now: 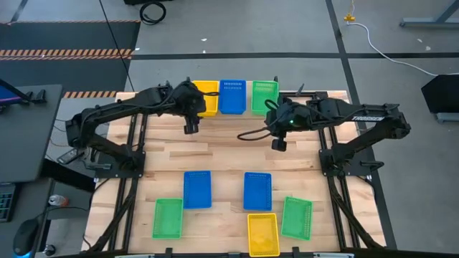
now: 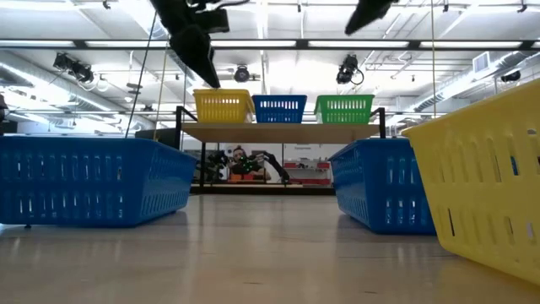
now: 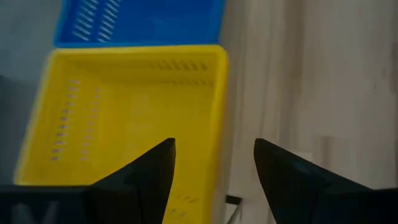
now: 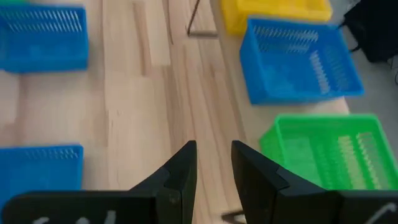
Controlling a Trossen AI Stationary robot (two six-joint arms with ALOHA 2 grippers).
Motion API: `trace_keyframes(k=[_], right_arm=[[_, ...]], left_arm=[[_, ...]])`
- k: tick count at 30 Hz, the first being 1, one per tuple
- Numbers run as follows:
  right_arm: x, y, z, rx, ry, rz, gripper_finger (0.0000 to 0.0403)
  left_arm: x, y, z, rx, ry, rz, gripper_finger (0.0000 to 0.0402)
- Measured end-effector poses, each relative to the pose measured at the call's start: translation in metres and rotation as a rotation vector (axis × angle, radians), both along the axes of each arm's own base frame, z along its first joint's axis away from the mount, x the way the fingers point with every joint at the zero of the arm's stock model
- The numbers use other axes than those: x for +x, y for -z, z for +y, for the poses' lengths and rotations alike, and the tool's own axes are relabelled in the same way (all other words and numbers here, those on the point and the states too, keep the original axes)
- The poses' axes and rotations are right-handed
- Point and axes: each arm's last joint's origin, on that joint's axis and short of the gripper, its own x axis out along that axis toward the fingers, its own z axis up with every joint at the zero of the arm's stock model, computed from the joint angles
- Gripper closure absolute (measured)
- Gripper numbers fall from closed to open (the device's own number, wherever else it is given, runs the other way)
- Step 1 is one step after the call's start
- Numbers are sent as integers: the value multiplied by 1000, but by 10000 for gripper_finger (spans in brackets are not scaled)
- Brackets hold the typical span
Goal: Stack baskets on shelf by color
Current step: Stack the top yellow basket on the other yellow basket on the shelf
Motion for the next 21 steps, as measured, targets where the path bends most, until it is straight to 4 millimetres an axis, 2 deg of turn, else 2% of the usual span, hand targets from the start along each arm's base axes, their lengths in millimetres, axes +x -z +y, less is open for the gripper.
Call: trace_keyframes(k=[7, 13, 21], right_arm=[[-1, 30, 0, 3, 20, 27, 296], [7, 47, -1, -13, 4, -50, 296], [6, 48, -1, -39, -20, -55, 296]], left_arm=[[1, 17, 7, -5, -73, 126, 179], [0, 17, 10, 39, -136, 144, 218], [0, 18, 10, 14, -185, 125, 277]])
